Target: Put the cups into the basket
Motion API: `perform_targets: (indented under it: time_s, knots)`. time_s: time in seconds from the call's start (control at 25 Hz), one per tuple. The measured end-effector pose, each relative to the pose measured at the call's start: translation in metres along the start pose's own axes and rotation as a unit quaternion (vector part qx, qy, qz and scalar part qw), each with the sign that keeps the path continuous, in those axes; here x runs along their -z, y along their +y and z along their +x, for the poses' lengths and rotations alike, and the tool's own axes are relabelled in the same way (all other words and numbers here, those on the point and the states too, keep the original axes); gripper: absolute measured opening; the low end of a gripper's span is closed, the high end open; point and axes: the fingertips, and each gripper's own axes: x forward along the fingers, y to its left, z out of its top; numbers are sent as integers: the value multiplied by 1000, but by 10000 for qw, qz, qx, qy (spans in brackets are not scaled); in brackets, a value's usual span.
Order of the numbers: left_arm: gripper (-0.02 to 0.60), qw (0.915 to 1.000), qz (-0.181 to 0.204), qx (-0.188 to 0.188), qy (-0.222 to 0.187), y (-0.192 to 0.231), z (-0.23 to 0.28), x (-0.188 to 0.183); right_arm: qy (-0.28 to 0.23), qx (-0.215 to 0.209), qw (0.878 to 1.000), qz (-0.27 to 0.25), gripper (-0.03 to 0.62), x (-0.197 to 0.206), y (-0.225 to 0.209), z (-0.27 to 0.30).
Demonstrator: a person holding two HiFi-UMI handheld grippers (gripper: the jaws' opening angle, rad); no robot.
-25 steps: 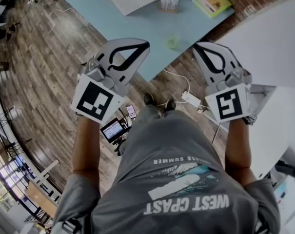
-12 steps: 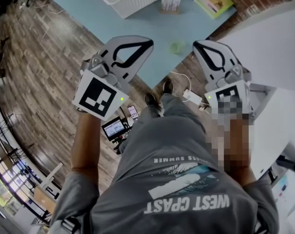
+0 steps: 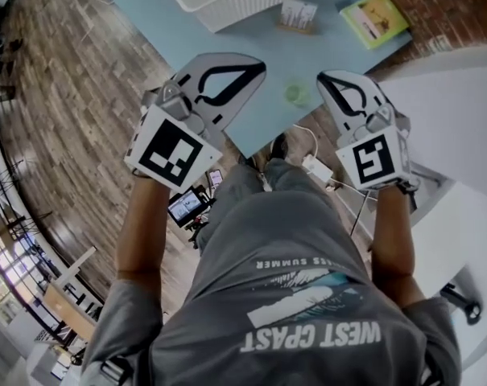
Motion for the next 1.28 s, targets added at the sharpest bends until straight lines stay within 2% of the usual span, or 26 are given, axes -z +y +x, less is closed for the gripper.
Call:
perform_targets:
  time_s: [0.2, 0.32, 0.36, 0.48, 0.76, 1.08, 1.24, 1.28]
  knots:
    - [-3, 9996, -121, -125, 240, 7, 12, 10, -39, -451, 9989, 144, 15, 21, 2, 29]
    - [-3, 9994, -215, -71, 251, 10, 13, 20, 133, -686, 9969, 353, 17, 34, 12, 47]
    - [-3, 9995, -228, -49, 227, 13, 14, 24, 232, -765, 9961, 369, 18, 39, 14, 54]
    - [-3, 9995, -290, -12, 135, 25, 16, 36, 604, -991, 9922, 447, 85, 61, 21, 78]
    - [-3, 9991, -351, 253, -40, 52, 25, 54, 1549, -1509, 9732, 784, 98, 120, 53, 121]
    - [-3, 9987, -384, 330, -97, 78, 24, 68, 2185, -1842, 9525, 1054, 98, 165, 82, 153]
    - [-3, 9986, -380, 334, -139, 85, 21, 72, 2486, -1770, 9457, 1118, 96, 186, 90, 161]
    - [-3, 9986, -380, 326, -148, 87, 19, 73, 2548, -1745, 9442, 1149, 64, 189, 92, 161]
